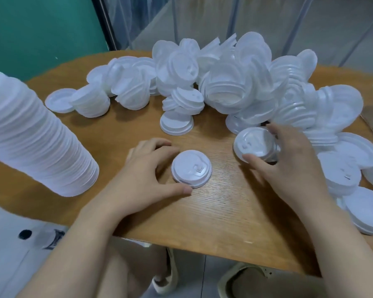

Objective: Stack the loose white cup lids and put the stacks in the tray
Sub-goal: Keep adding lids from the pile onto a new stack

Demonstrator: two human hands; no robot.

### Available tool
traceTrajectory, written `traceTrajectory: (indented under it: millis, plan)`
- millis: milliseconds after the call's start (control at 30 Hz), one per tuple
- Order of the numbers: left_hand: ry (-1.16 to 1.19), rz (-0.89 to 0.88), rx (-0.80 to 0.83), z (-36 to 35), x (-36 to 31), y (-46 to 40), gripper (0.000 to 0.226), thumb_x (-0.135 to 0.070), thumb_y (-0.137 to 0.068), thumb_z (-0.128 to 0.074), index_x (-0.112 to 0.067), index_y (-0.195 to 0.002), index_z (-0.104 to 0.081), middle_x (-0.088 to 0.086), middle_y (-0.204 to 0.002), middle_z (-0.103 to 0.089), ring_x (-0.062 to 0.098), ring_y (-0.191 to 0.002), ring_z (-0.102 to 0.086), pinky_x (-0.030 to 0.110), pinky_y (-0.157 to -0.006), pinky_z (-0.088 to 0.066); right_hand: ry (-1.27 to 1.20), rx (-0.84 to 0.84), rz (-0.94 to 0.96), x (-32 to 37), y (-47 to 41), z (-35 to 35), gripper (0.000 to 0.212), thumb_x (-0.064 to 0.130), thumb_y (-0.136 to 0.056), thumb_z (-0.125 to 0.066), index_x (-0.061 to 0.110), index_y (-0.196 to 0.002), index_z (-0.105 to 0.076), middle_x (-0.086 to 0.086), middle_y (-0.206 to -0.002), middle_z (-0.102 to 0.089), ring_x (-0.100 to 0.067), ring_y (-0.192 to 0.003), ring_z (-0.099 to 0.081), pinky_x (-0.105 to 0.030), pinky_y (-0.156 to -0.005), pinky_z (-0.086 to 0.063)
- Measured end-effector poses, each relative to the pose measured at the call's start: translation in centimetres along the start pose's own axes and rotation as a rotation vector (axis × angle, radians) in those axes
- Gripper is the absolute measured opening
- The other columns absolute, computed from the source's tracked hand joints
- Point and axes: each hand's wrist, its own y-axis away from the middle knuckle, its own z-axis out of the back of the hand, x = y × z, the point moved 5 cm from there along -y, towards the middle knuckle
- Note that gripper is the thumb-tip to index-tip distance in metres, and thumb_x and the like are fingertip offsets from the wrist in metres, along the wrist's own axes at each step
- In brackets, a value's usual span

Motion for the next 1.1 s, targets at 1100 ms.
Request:
traceTrajectory:
  millis: [1100]
  plan:
    - [0.088, -0.036, -0.024, 0.0, 0.4, -0.5, 0.072, -0.069, -0.066, -0.081, -0.056, -0.133, -0.058, -0.029, -0.15, -0.038, -0.004, -0.143, -0.025, 0.028, -0.115, -0.021, -0.307, 0.336, 0.274, 6.5, 1.7, -5.6, 0.059, 0.048, -0.08, -0.081, 0.027, -0.132, -0.062, 0.019, -0.125, -0.06, 0.002, -0.119, -0.054, -0.019, -0.098, -0.044]
